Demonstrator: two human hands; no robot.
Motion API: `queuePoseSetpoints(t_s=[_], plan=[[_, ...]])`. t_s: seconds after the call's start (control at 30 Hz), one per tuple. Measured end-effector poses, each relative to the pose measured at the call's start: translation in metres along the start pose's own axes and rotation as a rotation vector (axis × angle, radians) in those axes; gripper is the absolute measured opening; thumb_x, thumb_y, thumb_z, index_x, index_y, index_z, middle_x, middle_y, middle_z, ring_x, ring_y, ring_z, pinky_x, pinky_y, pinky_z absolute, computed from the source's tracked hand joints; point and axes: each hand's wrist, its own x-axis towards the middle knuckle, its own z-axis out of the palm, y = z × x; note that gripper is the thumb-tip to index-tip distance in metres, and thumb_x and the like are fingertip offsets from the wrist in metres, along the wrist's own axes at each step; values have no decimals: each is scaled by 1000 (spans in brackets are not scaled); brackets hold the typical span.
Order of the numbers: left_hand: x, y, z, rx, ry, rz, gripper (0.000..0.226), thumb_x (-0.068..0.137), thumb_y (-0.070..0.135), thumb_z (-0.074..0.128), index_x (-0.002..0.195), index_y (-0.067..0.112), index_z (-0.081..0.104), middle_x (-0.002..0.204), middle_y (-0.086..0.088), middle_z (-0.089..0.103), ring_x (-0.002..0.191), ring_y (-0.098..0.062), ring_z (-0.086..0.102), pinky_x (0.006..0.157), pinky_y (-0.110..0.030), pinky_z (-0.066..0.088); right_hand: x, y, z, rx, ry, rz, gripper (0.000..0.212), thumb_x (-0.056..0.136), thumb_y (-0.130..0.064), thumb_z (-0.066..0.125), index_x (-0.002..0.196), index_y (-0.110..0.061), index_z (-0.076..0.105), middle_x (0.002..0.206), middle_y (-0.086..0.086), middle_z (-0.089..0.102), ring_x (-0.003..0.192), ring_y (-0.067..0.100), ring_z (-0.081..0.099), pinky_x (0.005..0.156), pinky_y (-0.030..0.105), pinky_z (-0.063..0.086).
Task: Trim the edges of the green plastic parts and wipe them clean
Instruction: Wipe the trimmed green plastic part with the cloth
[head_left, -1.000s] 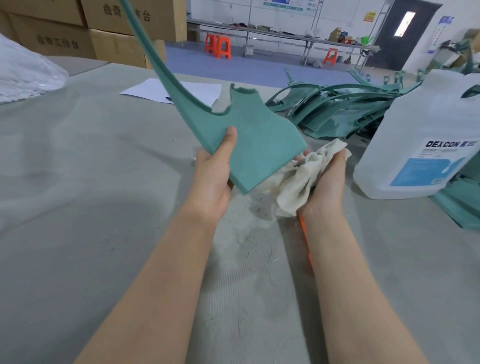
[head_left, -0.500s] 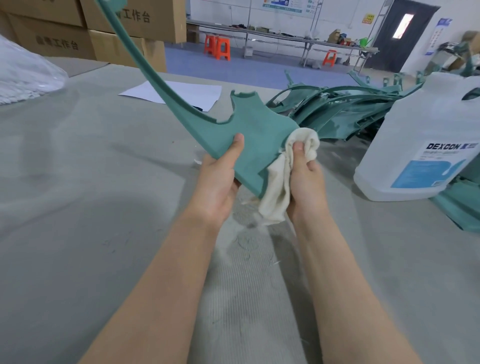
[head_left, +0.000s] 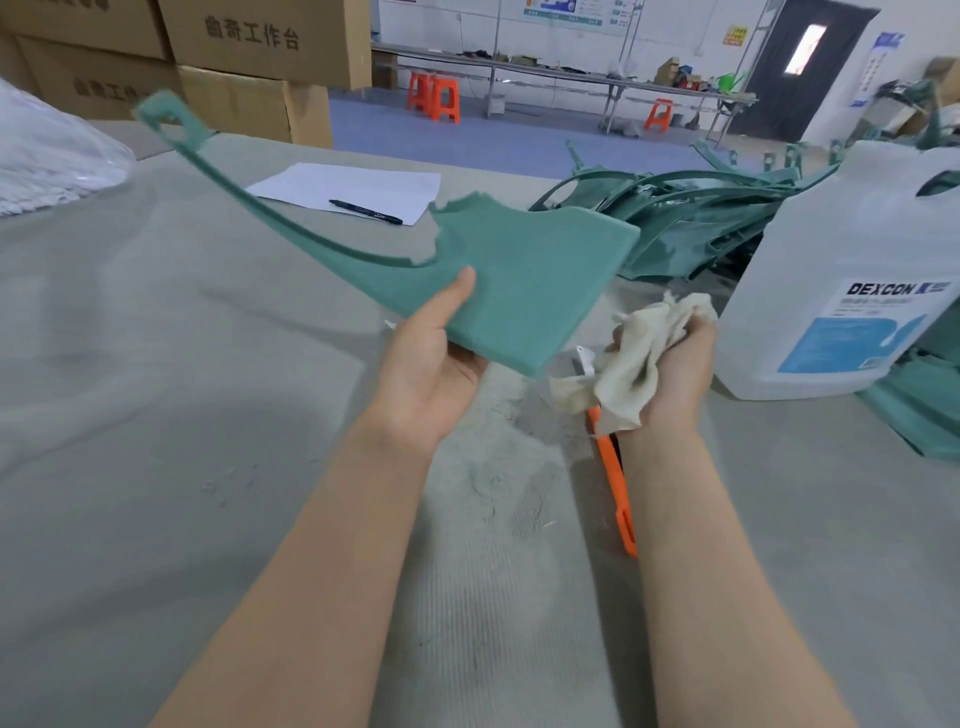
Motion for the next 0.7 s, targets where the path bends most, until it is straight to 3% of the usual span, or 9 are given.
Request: queuePoseSetpoints(t_s=[0.07,0.1,0.17,0.23,0.43,0.53,0.63,0.7], plan=[[1,5,-4,-41,0,-6,24,94,11,56,117,12,63,112,-3,70,93,-15,69,82,-29,57,-4,-1,0,141,-21,67,23,100,-28,45,82,-23,57,60,-8,65,57,9,64,56,21,53],[1,6,-4,-38,11,-15,23,93,12,57,116,12,63,110,-3,71,92,-15,69,80,-29,58,-8,1,2,152,-42,76,18,99,-25,49,89,-16,62,63,-4,68,57,10,67,53,21,53],[1,5,-7,-14,17,-12,25,93,14,59,117,13,63,109,-3,72,92,-14,70,76,-28,59,-14,2,12,202,-131,87,23,99,-18,53,118,-7,60,97,7,72,86,17,72,77,33,59],[3,2,-6,66,26,7,27,93,14,59,120,13,62,114,-4,71,98,-16,69,77,-29,59,-19,2,19,249,-210,97,36,100,-18,53,134,-7,52,126,14,65,115,27,63,101,45,49],[3,-3,-8,237,-37,9,29,93,14,60,122,12,62,118,-4,69,108,-18,66,90,-34,55,-25,7,25,231,-282,135,37,98,-16,53,133,-4,55,122,13,66,110,30,64,101,50,48],[2,-6,-8,326,-105,-30,28,92,16,61,119,13,63,115,-3,71,105,-18,67,87,-32,56,-30,6,25,191,-323,180,34,93,-13,54,125,-3,61,122,17,67,112,36,63,97,51,51],[3,-6,-7,360,-75,-58,24,90,18,65,114,15,65,107,-1,73,96,-15,70,78,-30,59,-30,4,21,303,-450,206,33,90,-30,53,109,-7,67,117,15,69,106,34,65,99,49,49],[5,-4,-8,334,-29,-56,28,90,18,64,117,14,64,108,-2,73,96,-15,70,78,-30,59,-27,1,16,424,-558,245,59,95,-58,37,109,-10,68,123,14,66,114,33,61,108,48,41]])
